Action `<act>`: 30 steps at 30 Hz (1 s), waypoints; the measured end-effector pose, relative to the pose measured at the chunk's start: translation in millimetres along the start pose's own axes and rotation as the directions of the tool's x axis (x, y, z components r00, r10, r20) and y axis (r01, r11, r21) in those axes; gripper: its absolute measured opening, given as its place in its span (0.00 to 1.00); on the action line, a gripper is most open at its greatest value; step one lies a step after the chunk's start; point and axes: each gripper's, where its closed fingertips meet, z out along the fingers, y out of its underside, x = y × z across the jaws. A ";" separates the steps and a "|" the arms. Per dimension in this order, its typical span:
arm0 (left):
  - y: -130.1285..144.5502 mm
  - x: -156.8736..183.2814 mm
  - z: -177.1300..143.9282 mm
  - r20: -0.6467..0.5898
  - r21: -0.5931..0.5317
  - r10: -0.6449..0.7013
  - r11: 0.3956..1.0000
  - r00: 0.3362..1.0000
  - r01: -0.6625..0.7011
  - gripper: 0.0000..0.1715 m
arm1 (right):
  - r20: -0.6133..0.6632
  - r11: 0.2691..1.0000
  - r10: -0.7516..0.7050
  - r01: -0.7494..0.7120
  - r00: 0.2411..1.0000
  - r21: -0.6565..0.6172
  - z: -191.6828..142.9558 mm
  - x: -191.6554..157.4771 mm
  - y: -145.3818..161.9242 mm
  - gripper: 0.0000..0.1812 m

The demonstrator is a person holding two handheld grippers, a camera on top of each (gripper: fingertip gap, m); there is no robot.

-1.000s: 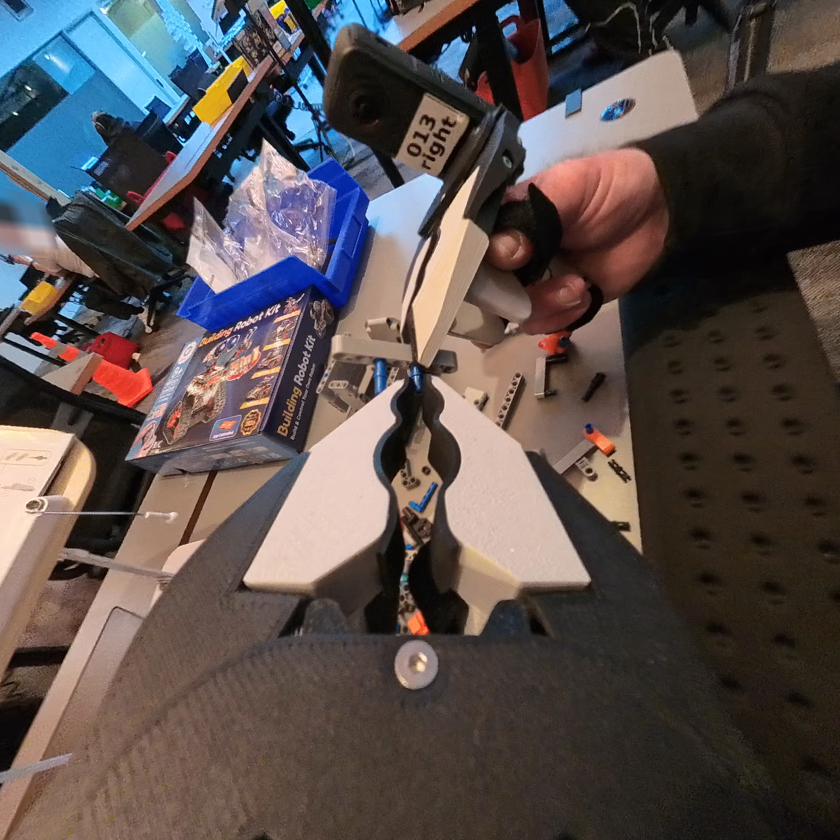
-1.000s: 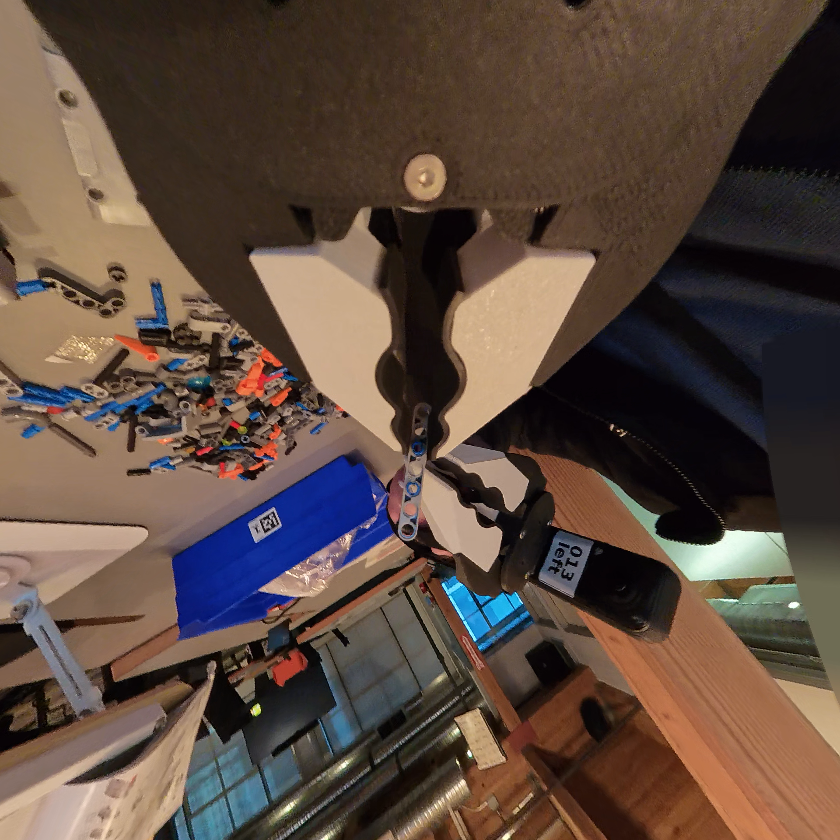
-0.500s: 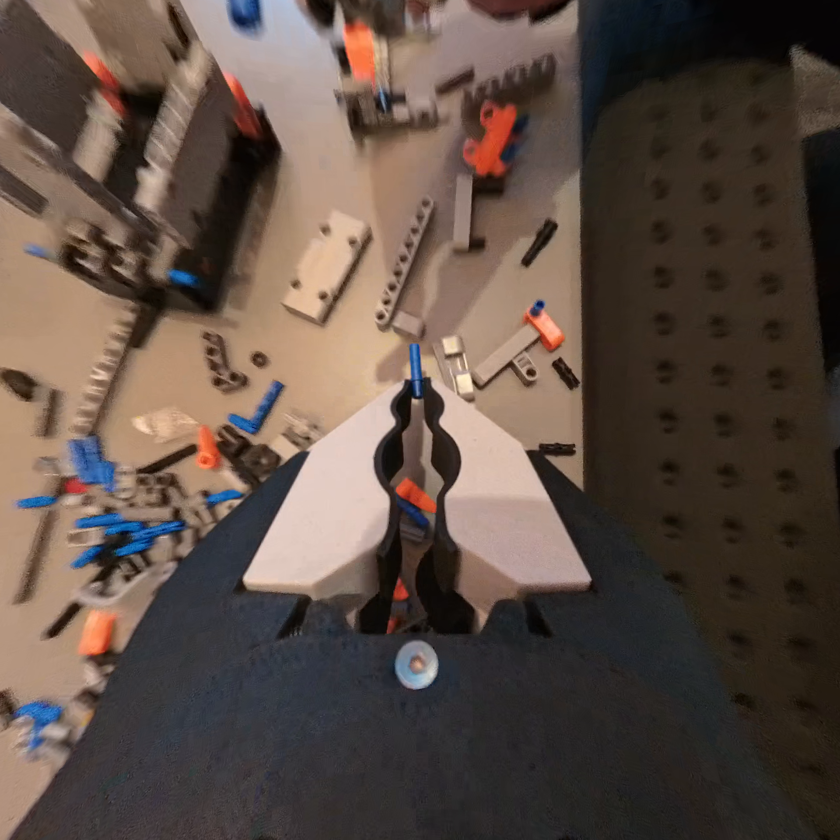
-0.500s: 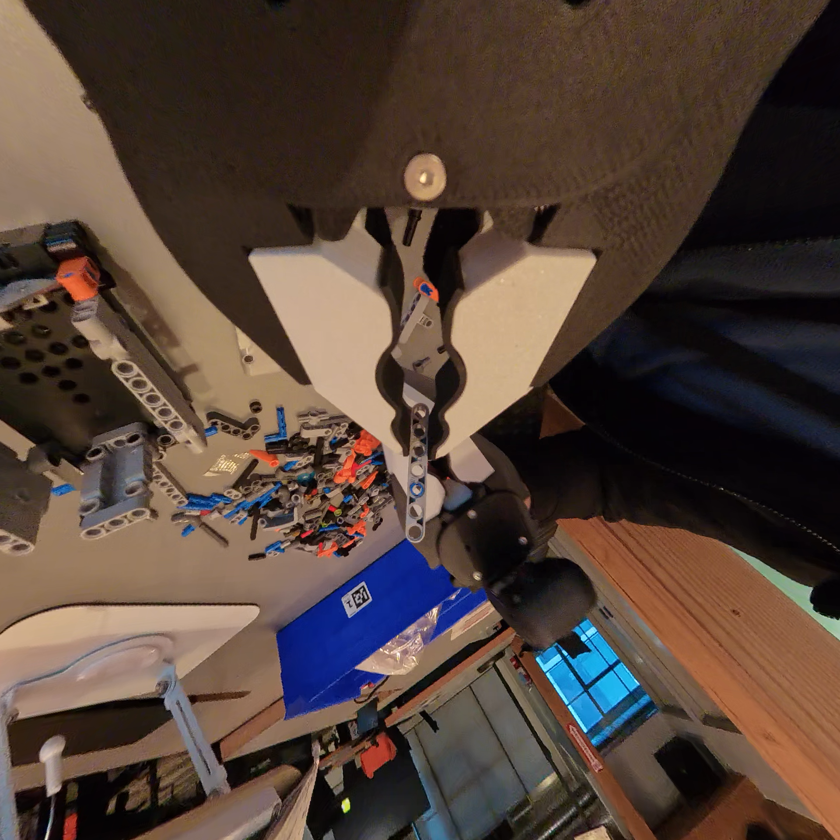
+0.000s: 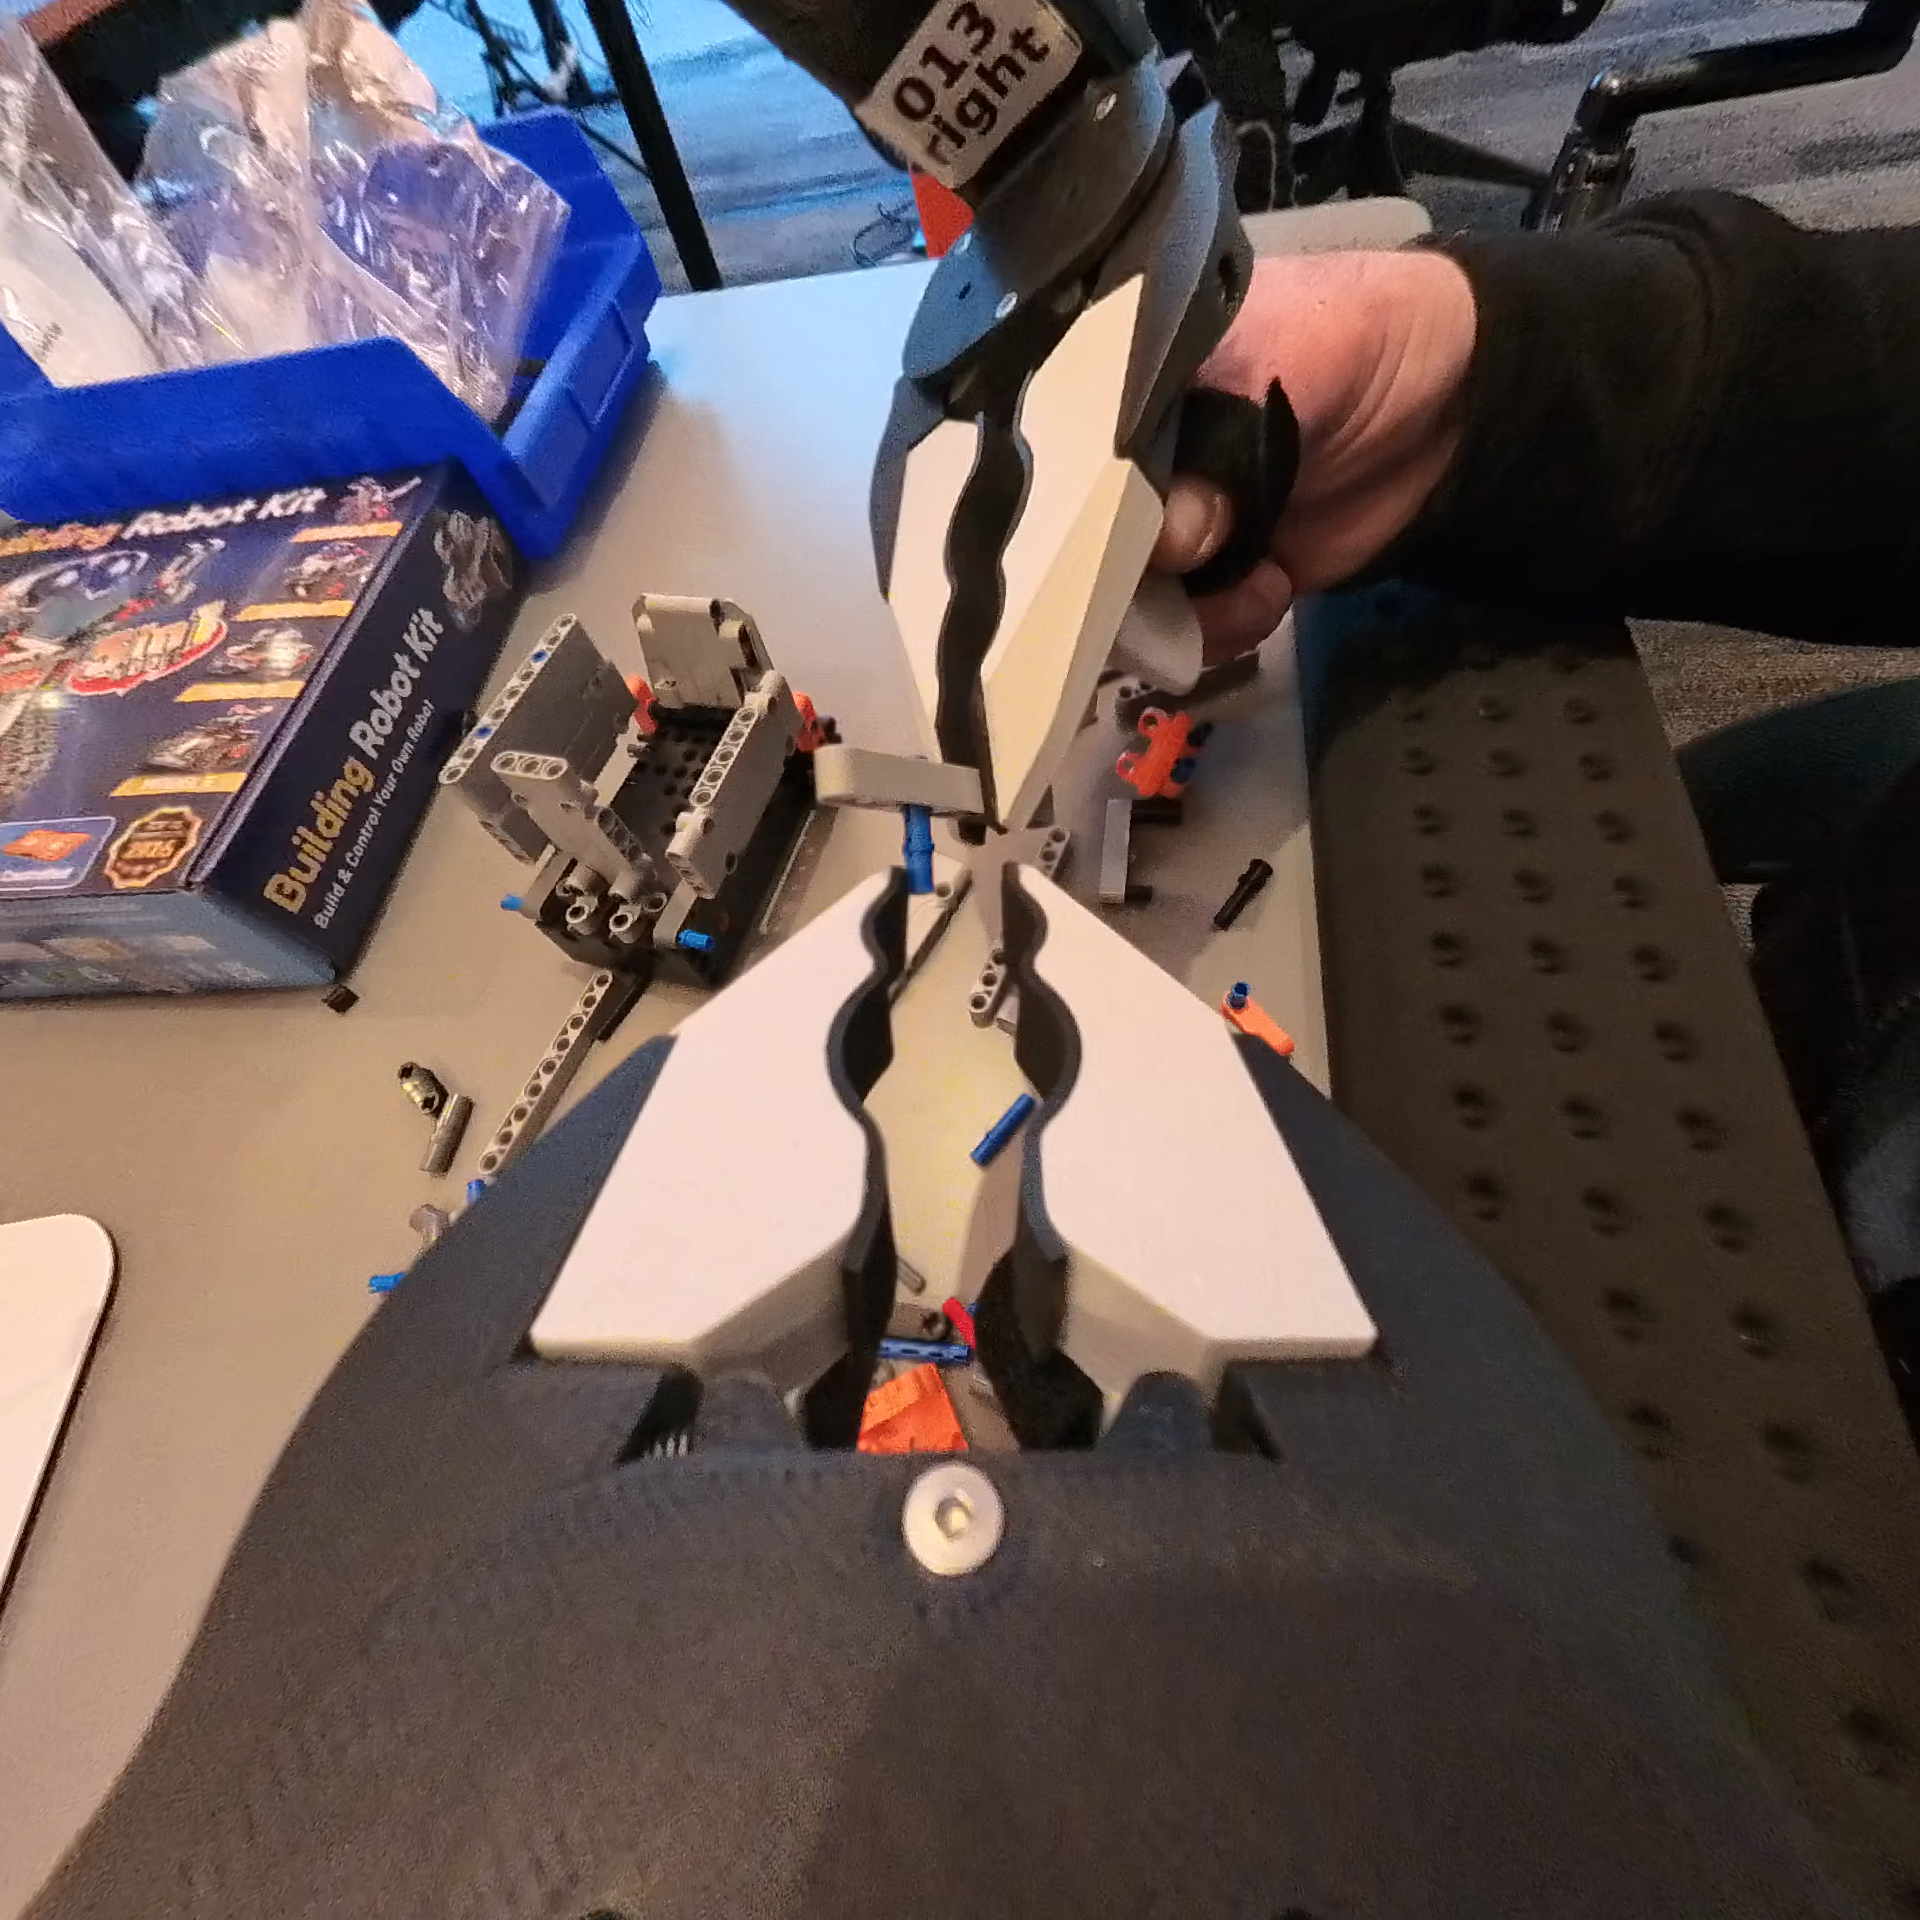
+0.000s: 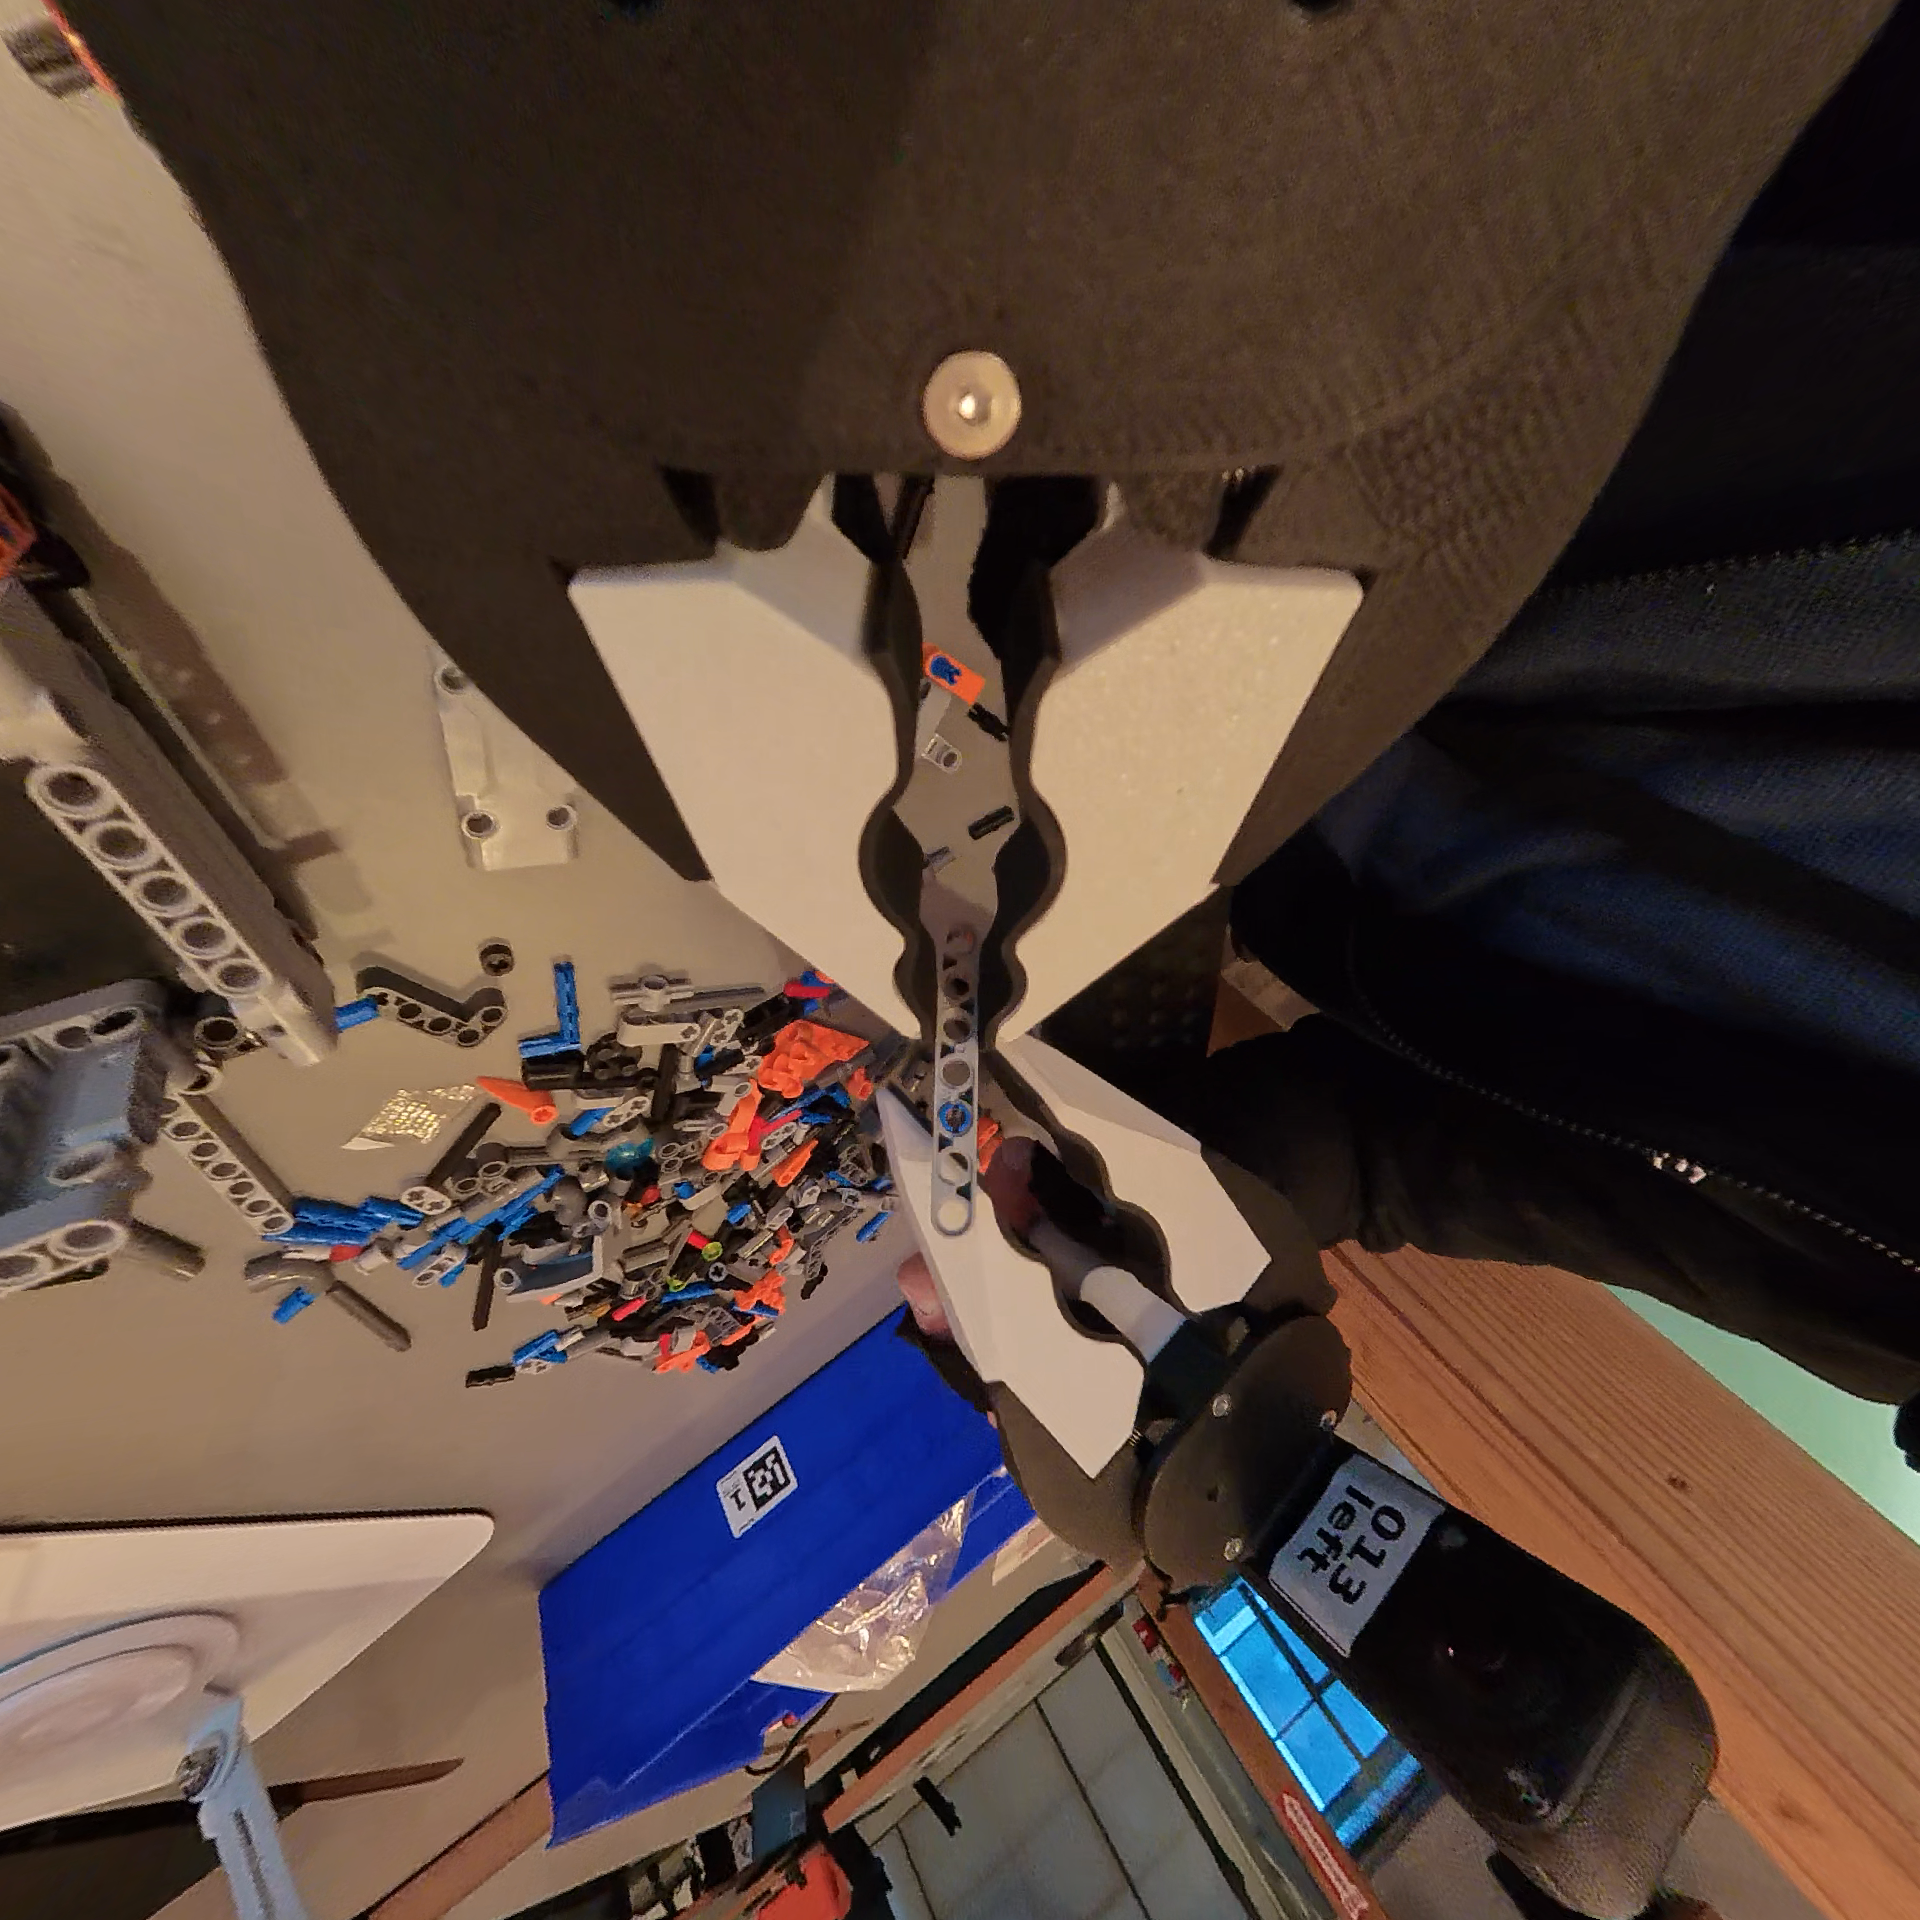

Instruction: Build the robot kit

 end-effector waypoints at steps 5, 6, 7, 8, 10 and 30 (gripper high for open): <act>-5.9 -2.4 -3.9 0.004 0.038 -0.014 0.999 1.000 0.014 0.01 | 0.020 1.000 -0.011 0.011 1.000 -0.012 5.7 -5.5 0.5 0.03; -6.3 -2.6 -5.3 0.006 0.039 -0.009 0.999 1.000 0.009 0.01 | 0.018 1.000 -0.018 0.018 1.000 -0.012 6.6 -6.1 -0.8 0.03; -7.3 -2.8 -6.8 0.010 0.041 -0.002 0.999 1.000 0.001 0.01 | 0.019 1.000 -0.025 0.025 0.999 -0.001 7.2 -7.1 -3.5 0.03; -9.4 -1.9 -8.0 0.005 0.048 -0.001 0.999 1.000 0.001 0.01 | 0.025 1.000 -0.028 0.028 0.999 0.014 7.8 -8.4 -7.3 0.05; -9.3 -1.0 -8.2 0.006 0.034 0.011 0.999 1.000 -0.011 0.01 | 0.025 0.999 -0.035 0.035 0.999 0.013 9.1 -8.7 -8.9 0.05; 5.1 -37.6 -58.5 0.001 0.087 -0.237 0.968 0.972 0.236 0.01 | -0.103 0.990 -0.110 0.100 0.989 -0.104 -3.2 4.8 5.0 0.03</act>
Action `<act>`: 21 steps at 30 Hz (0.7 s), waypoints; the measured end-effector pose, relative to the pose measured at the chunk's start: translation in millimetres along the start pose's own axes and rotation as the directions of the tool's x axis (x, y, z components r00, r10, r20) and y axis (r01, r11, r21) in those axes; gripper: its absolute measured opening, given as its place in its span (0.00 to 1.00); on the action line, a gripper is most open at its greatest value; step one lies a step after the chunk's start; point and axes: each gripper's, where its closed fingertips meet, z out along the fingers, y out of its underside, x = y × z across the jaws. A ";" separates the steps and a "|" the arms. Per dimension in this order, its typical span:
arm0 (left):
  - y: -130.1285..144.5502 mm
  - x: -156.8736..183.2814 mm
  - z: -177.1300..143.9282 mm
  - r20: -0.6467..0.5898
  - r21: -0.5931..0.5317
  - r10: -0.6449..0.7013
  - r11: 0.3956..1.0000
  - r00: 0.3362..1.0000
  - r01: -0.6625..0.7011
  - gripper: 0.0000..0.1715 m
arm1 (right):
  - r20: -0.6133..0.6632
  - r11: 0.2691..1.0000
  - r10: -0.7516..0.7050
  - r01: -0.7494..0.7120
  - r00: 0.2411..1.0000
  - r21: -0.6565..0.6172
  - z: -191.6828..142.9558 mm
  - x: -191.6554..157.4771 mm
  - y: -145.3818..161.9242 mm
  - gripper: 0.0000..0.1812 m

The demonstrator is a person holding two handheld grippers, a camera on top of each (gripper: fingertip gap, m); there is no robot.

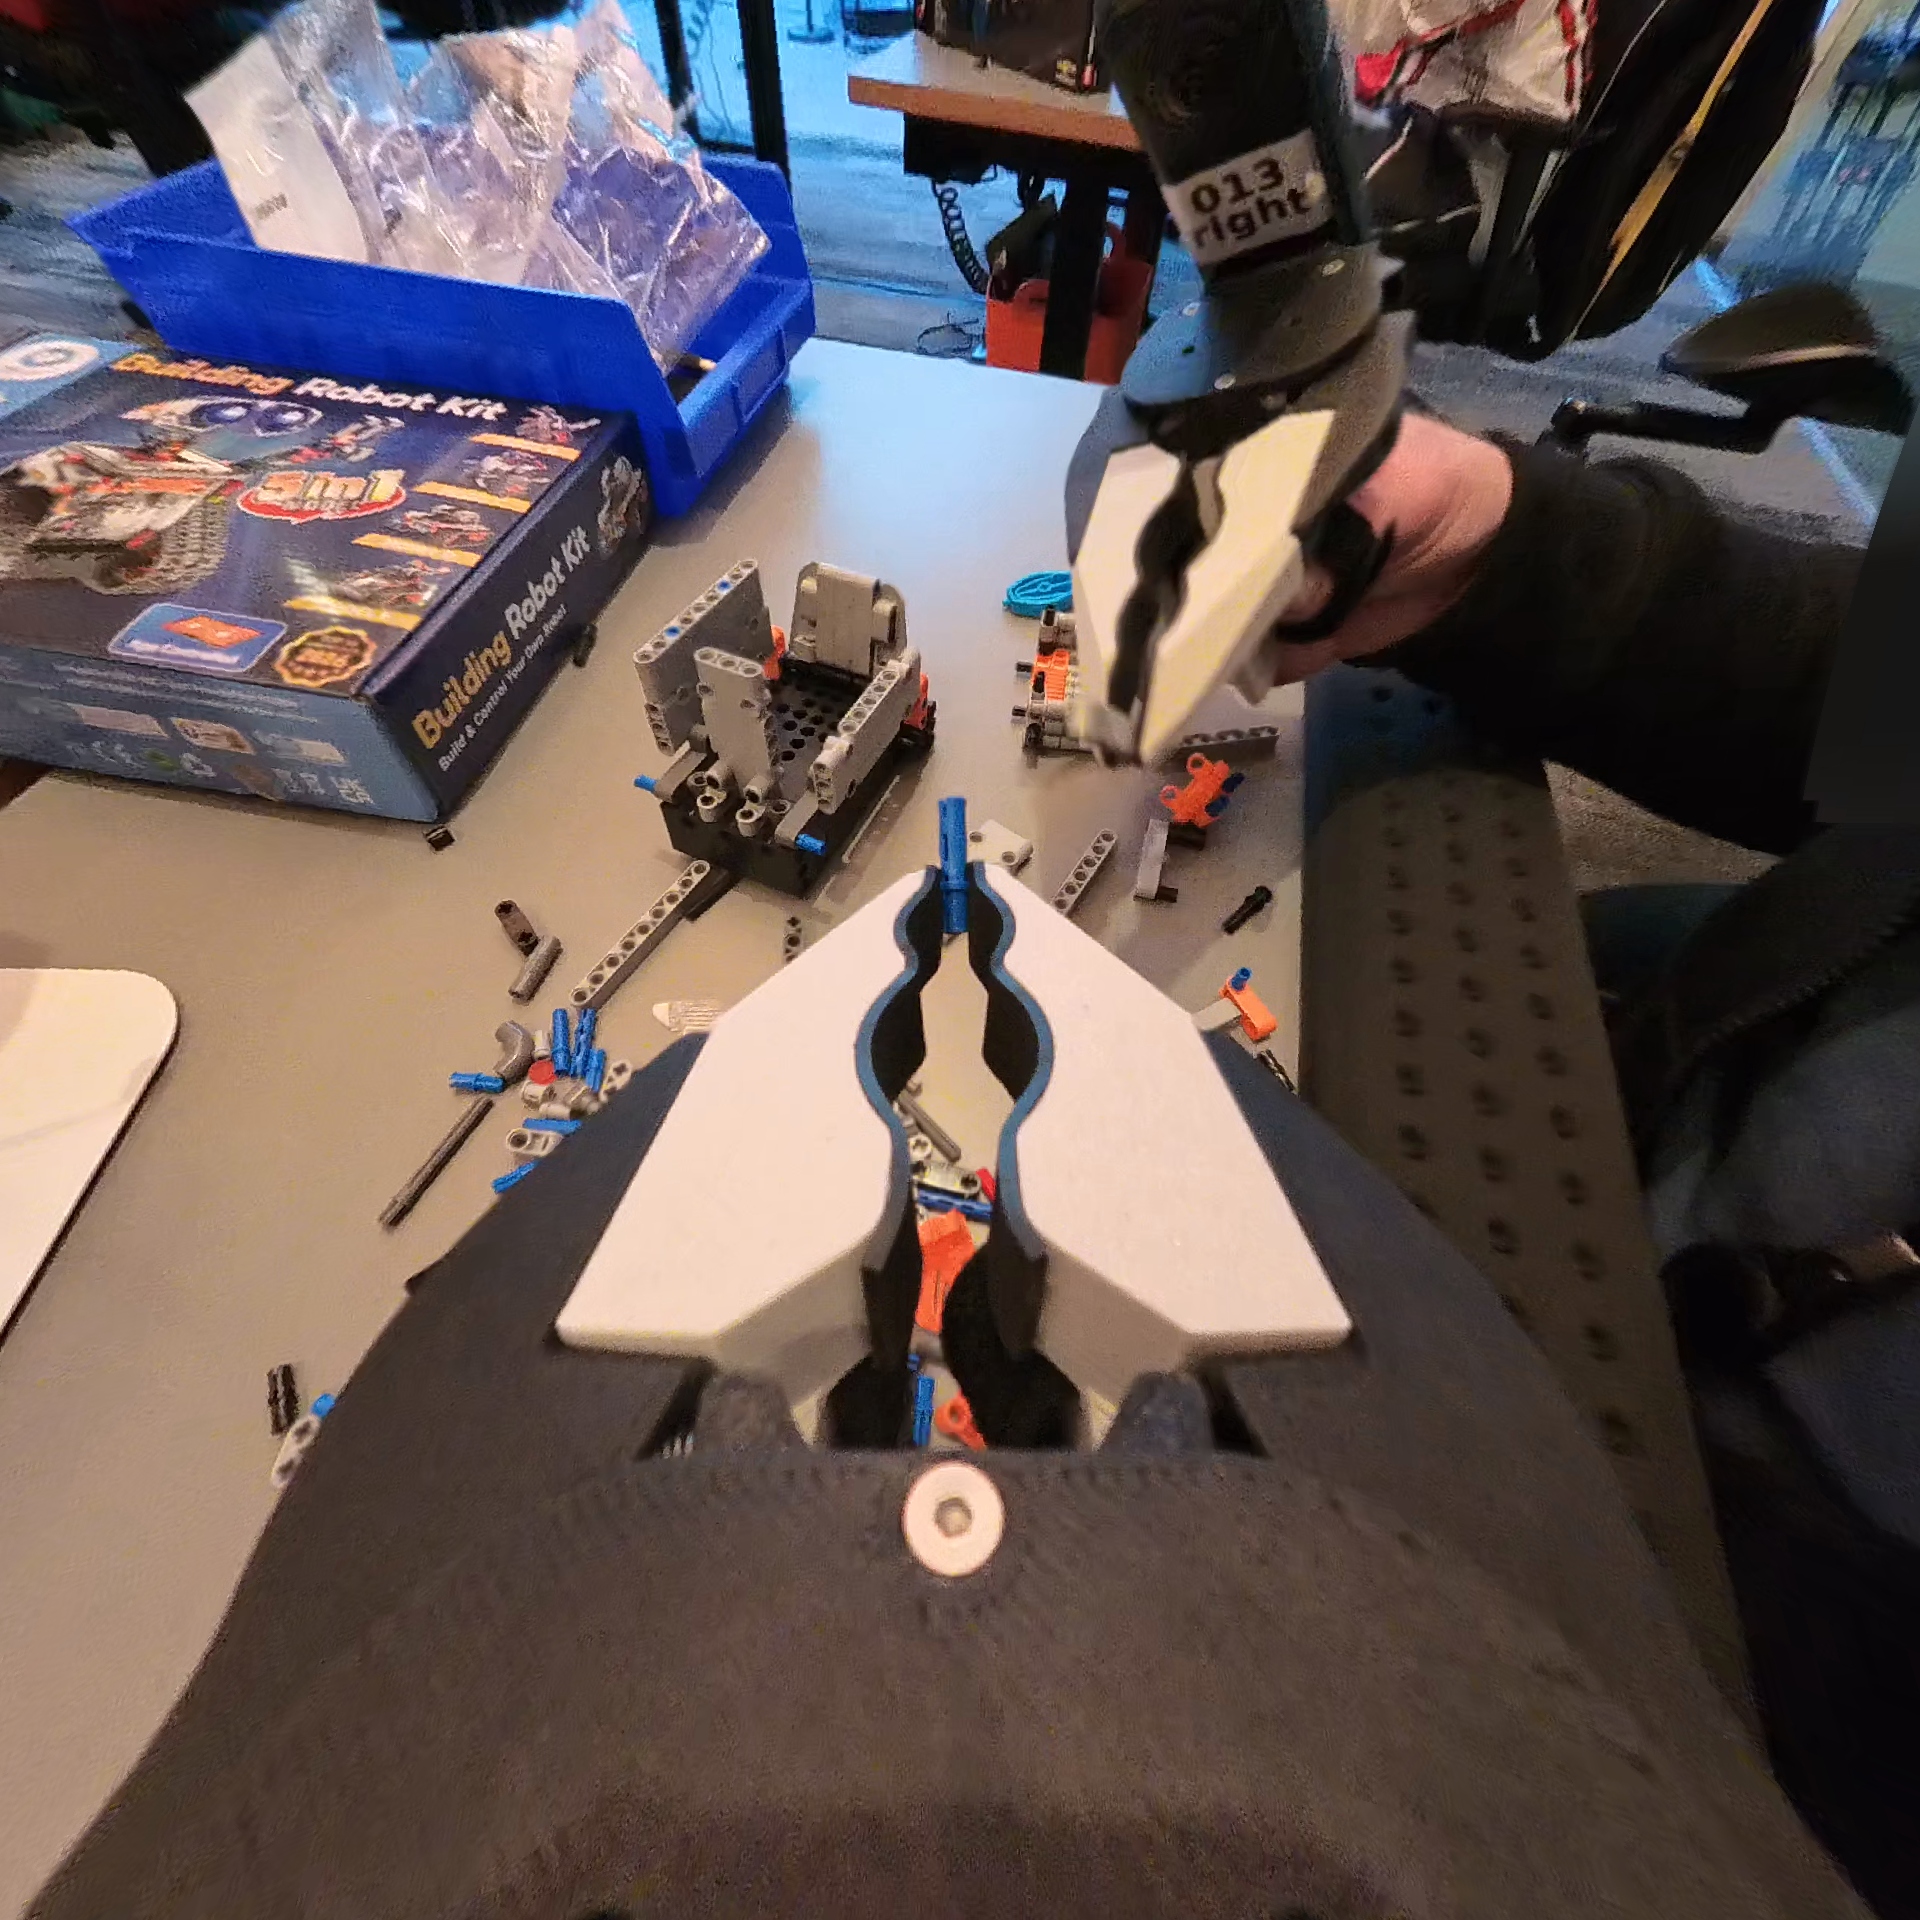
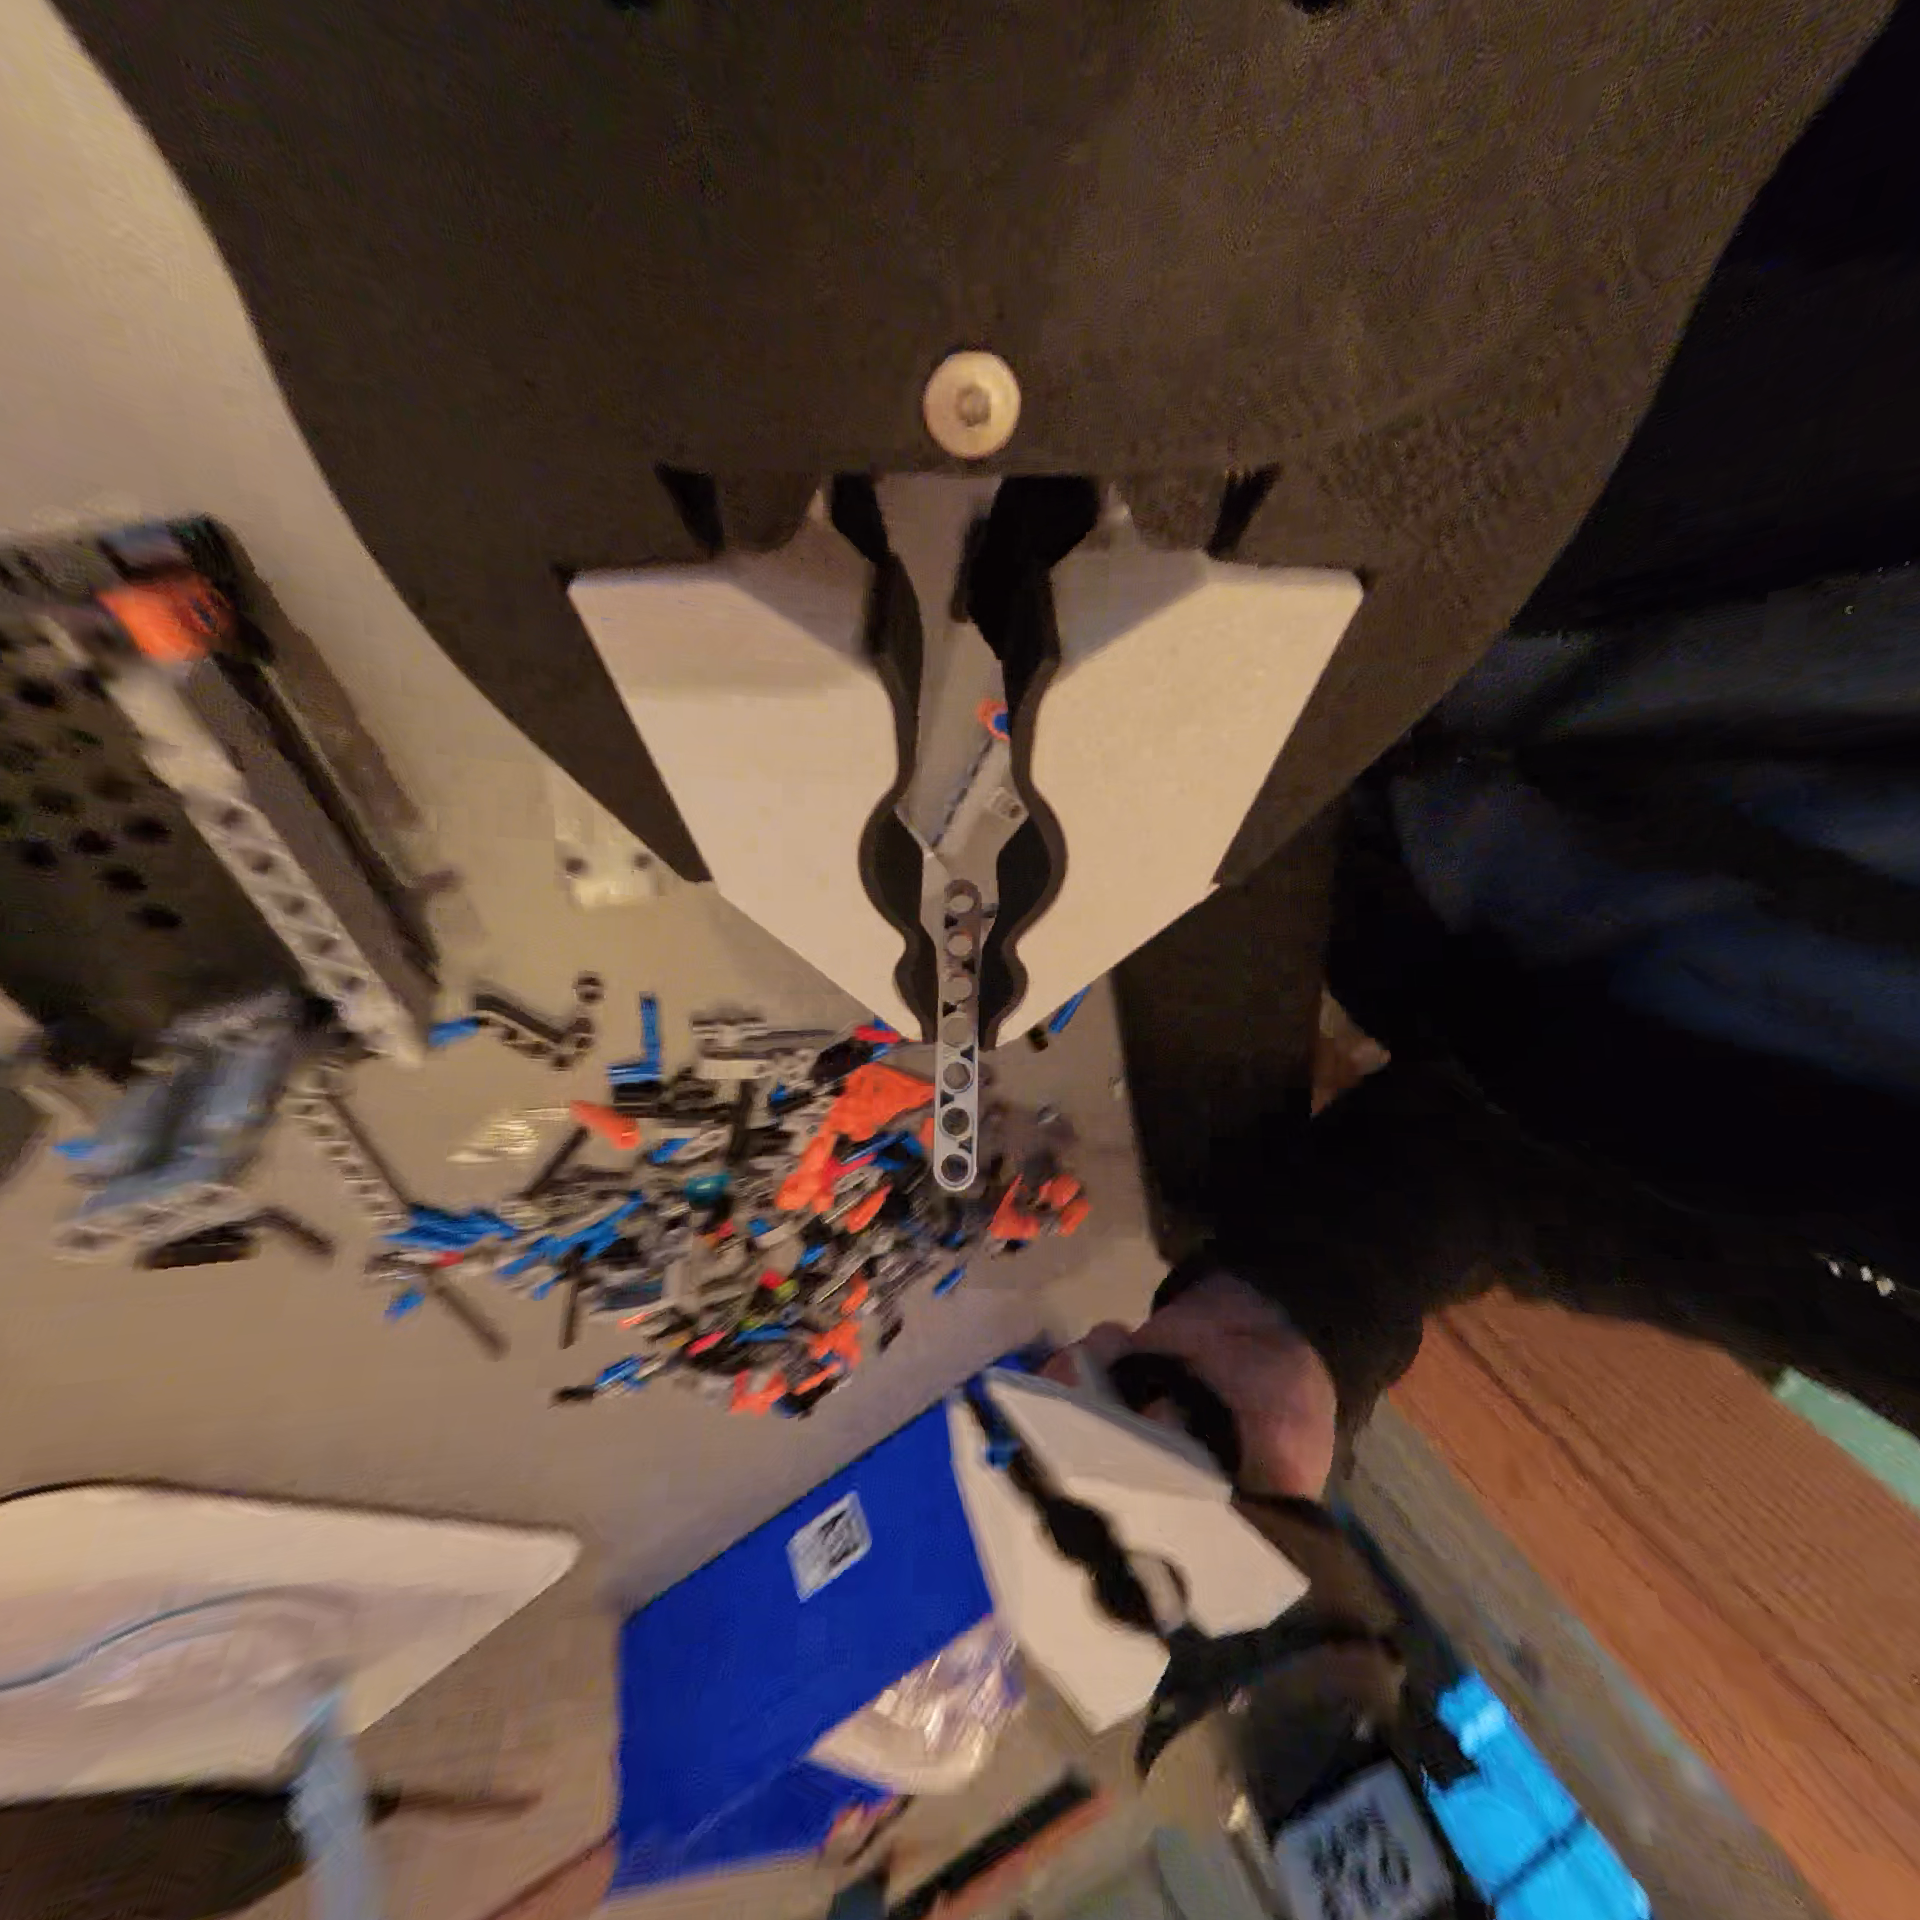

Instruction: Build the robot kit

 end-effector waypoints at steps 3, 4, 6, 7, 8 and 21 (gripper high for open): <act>12.9 -5.5 8.9 -0.012 -0.030 -0.039 0.999 0.999 0.039 0.01 | -0.061 0.969 -0.100 0.083 0.993 -0.233 33.9 -0.7 27.5 0.03; 13.6 -5.9 9.5 -0.029 -0.020 -0.069 0.997 0.997 0.069 0.01 | -0.042 0.955 -0.107 0.091 0.993 -0.283 45.2 -3.5 36.3 0.03; 16.3 -4.1 13.5 -0.054 -0.020 -0.094 0.995 0.994 0.093 0.02 | -0.051 0.928 -0.119 0.092 0.992 -0.362 60.9 -0.1 50.8 0.03; 17.0 -3.0 16.0 -0.061 -0.019 -0.101 0.995 0.993 0.100 0.02 | -0.062 0.911 -0.146 0.109 0.987 -0.398 65.7 1.8 56.6 0.05; 17.0 -0.5 18.4 -0.081 -0.018 -0.116 0.993 0.990 0.115 0.01 | -0.053 0.901 -0.156 0.120 0.986 -0.417 70.0 -0.4 60.1 0.08; -1.2 24.3 41.3 -0.130 0.023 -0.037 0.999 0.991 0.040 0.01 | -0.109 0.986 -0.087 0.101 0.990 0.136 17.8 -2.3 -38.6 0.08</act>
